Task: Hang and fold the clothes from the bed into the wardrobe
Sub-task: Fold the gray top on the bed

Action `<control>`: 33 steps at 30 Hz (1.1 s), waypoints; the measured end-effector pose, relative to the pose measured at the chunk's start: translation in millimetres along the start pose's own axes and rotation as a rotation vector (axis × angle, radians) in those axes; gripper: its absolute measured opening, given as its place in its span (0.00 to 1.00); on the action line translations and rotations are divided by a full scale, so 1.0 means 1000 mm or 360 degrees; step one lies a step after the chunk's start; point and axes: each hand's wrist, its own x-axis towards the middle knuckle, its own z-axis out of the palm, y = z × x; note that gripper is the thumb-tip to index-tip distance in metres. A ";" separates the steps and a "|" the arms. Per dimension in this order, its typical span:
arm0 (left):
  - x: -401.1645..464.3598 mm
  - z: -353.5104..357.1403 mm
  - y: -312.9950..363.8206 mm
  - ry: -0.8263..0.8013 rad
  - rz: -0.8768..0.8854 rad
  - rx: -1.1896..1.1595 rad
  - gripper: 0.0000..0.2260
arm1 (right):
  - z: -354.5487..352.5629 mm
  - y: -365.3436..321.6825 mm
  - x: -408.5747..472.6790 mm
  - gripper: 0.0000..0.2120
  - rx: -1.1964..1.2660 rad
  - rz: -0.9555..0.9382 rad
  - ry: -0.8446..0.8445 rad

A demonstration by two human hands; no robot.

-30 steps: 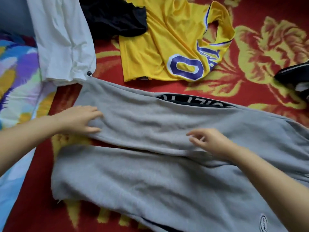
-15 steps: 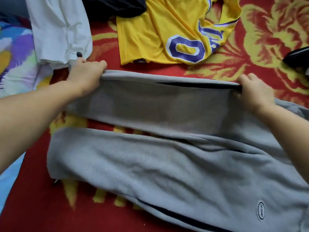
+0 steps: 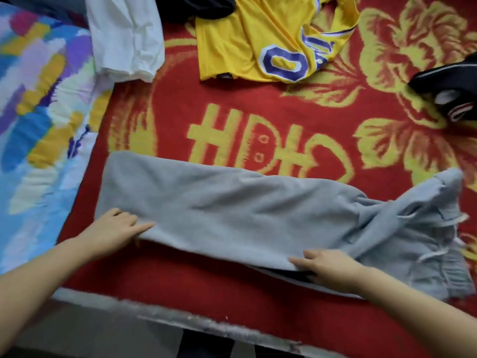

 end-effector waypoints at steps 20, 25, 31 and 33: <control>0.373 -0.082 0.413 -0.0071 -0.0387 -0.0629 0.33 | 0.053 0.250 -0.188 0.13 -0.0559 0.0591 0.0573; 0.331 -0.065 0.443 -0.0021 0.0344 -0.0366 0.28 | 0.157 0.206 -0.239 0.19 -0.0320 0.0197 0.0517; 0.331 -0.056 0.470 -0.0063 0.0075 -0.0594 0.23 | 0.221 0.240 -0.211 0.18 0.0752 0.0924 0.1253; 0.344 -0.057 0.472 0.0395 0.0038 -0.0521 0.19 | 0.218 0.259 -0.199 0.24 0.1255 0.1341 0.1597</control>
